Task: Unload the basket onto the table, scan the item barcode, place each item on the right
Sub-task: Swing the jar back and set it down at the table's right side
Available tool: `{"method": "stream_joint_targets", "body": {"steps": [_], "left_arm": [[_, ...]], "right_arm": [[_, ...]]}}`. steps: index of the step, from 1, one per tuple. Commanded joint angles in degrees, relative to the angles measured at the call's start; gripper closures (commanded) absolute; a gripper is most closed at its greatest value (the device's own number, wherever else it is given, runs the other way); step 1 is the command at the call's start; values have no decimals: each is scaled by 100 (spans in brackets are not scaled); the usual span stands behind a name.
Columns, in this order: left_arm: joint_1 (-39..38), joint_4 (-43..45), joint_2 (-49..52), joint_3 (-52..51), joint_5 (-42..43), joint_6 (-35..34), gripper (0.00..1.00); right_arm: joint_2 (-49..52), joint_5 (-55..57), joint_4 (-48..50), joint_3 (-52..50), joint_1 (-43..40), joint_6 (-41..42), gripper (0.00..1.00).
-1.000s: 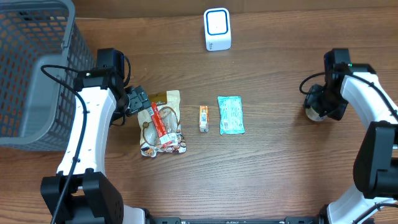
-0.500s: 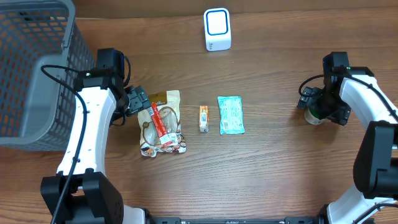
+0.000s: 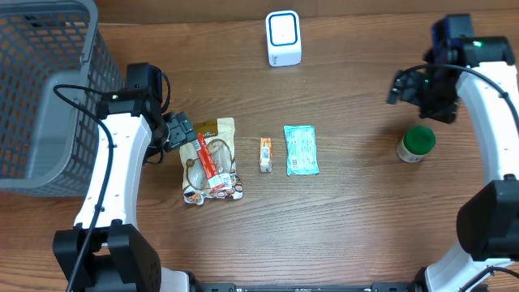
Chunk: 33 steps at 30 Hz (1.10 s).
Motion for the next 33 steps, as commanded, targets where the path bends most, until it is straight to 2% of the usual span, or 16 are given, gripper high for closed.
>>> {"method": "stream_joint_targets", "body": {"steps": [1,8,13,23,25,27,30,33], "left_arm": [[-2,-13,-4,92,-55,-57,0],[-2,-13,-4,92,-55,-57,0],[-2,-13,-4,92,-55,-57,0],[-2,-13,-4,92,-55,-57,0],[-2,-13,-4,92,-55,-57,0],[-2,-13,-4,92,-55,-57,0],[-2,-13,-4,92,-55,-57,0],[-2,-13,-4,92,-52,-57,0]], "right_arm": [[-46,-564,83,17,492,-190,13],[-46,-560,1062,-492,1639,-186,20],[-46,-557,1945,-1056,2330,-122,21],[-20,302,3353,-2098,2959,-125,21],[-17,299,3582,-2267,2959,-122,28],[-4,313,3720,-2406,2957,-125,30],[-2,557,3941,-2656,2957,-125,43],[0,688,4113,-2876,2957,-122,46]]}}
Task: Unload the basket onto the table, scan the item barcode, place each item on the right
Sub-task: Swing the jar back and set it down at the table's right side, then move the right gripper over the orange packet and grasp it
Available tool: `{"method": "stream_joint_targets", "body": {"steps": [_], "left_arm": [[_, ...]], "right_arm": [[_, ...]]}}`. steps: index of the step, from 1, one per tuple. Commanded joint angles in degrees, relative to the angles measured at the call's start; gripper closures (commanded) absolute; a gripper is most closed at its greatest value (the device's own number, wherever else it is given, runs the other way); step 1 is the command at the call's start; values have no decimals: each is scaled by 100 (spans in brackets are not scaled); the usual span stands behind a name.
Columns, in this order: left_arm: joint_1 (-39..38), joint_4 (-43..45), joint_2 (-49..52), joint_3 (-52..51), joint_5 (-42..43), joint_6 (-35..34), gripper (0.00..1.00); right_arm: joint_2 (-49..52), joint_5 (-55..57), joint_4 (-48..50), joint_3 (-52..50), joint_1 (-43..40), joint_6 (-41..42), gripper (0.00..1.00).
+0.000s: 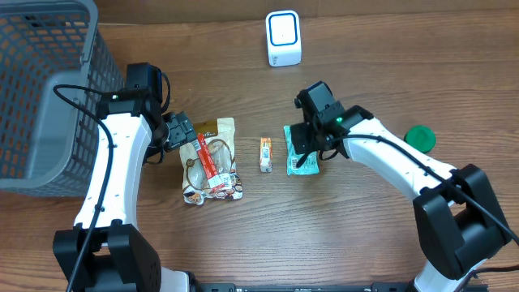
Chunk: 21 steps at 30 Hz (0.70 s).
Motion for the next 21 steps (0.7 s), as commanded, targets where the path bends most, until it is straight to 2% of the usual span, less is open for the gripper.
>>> {"method": "stream_joint_targets", "body": {"steps": [1,12,18,21], "left_arm": [[-2,-15,-4,92,-52,-57,0],[-2,-15,-4,92,-55,-57,0],[-2,-15,-4,92,-52,-57,0],[-2,101,-4,92,-52,-59,0]], "right_arm": [[-2,306,160,-256,-4,17,45],[-2,730,358,-487,-85,625,45],[-2,446,407,-490,-85,625,44],[-2,153,420,-490,-85,625,40]]}}
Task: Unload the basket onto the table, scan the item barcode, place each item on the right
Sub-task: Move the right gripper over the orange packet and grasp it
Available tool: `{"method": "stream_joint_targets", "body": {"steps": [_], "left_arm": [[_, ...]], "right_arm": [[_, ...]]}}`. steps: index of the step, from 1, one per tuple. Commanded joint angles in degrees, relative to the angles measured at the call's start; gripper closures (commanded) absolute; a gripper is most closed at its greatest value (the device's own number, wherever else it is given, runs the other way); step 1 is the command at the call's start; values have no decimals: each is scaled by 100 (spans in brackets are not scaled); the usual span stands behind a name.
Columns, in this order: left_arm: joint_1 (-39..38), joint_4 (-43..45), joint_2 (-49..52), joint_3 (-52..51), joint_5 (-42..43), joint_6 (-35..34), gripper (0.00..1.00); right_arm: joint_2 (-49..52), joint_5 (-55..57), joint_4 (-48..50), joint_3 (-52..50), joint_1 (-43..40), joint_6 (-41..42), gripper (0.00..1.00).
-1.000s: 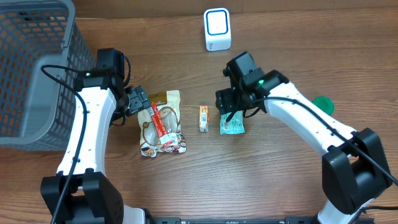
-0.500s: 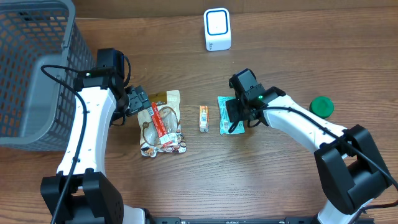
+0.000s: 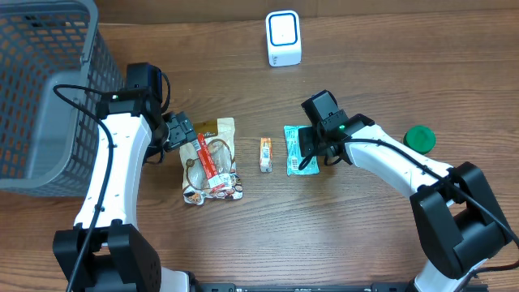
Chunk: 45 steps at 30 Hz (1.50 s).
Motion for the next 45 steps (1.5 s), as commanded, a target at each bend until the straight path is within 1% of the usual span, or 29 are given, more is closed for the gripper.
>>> {"method": "stream_joint_targets", "body": {"steps": [1,8,11,13,15,17,31,34,39,43,44,45], "left_arm": [[-2,149,-4,90,-52,-57,0],[-2,267,-4,90,-52,-57,0],[-2,267,-4,90,-55,-57,0],[-2,267,-4,90,-52,-57,0],[-2,267,-4,90,-52,-57,0],[-2,267,-4,90,-55,-57,0],[-2,267,-4,90,-55,-57,0],[-2,267,-4,90,-52,-57,0],[-2,267,-4,90,-52,-57,0],[-2,267,-4,90,-52,-57,0],[-2,267,-4,90,-55,-57,0],[-2,267,-4,90,-55,-57,0]], "right_arm": [[-2,-382,57,-26,-11,57,39],[-2,-592,131,-26,-9,59,39],[0,-1346,463,-26,-9,74,41],[-2,-1816,831,-26,31,243,43],[-2,-1956,1121,-26,109,417,45],[-2,-1952,1261,-26,225,511,48],[4,-1840,1331,-28,817,533,49],[4,-1766,1322,-33,863,529,48],[4,-1235,1316,-33,863,531,48],[4,-1189,1349,-33,863,529,49],[4,-1189,1373,-33,861,529,50],[4,-1189,1384,-33,861,529,53]]}}
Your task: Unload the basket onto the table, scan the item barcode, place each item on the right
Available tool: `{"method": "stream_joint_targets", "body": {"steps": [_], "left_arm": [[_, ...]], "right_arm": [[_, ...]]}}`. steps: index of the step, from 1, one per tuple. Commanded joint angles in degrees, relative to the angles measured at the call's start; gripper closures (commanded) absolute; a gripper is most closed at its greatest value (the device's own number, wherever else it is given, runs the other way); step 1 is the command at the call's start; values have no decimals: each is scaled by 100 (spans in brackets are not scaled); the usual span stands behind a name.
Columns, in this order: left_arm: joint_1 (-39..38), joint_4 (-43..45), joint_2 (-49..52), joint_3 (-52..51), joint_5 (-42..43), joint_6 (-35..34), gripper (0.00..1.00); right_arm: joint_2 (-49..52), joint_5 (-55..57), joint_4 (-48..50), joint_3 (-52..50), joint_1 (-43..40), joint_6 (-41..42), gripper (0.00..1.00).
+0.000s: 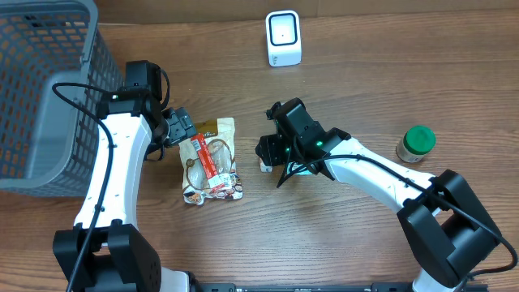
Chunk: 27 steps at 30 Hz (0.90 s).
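My right gripper is low over the table's middle, shut on the teal packet. Only a sliver of the packet shows under the wrist, and a dark thin edge pokes out below the fingers. The small orange item lies right beside the gripper, mostly covered by it. The white scanner stands at the back centre, well behind the gripper. The left gripper rests open at the top left corner of the snack bag, holding nothing.
A grey mesh basket fills the left side behind the left arm. A jar with a green lid stands at the right. The brown wooden table carries all of it.
The right gripper has shifted left from the teal packet's right half to beside the orange item. The packet has left its flat spot and is now mostly hidden under the gripper. The left arm is unchanged.
The right gripper was first at the far right above the green-lidded jar, with the teal packet flat on the table. It then stood over the packet, then lower on it. Now the packet has gone from its place along with the gripper.
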Motion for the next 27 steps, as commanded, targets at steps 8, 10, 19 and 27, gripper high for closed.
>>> {"method": "stream_joint_targets", "body": {"steps": [8,10,19,27], "left_arm": [[-2,7,-4,92,-52,-57,0],[-2,7,-4,92,-52,-57,0],[-2,7,-4,92,-52,-57,0],[-2,7,-4,92,-52,-57,0]], "right_arm": [[4,400,59,-20,2,46,89],[4,404,42,-20,2,46,92],[4,411,-179,-22,2,46,96],[4,444,-284,-22,4,155,96]]}}
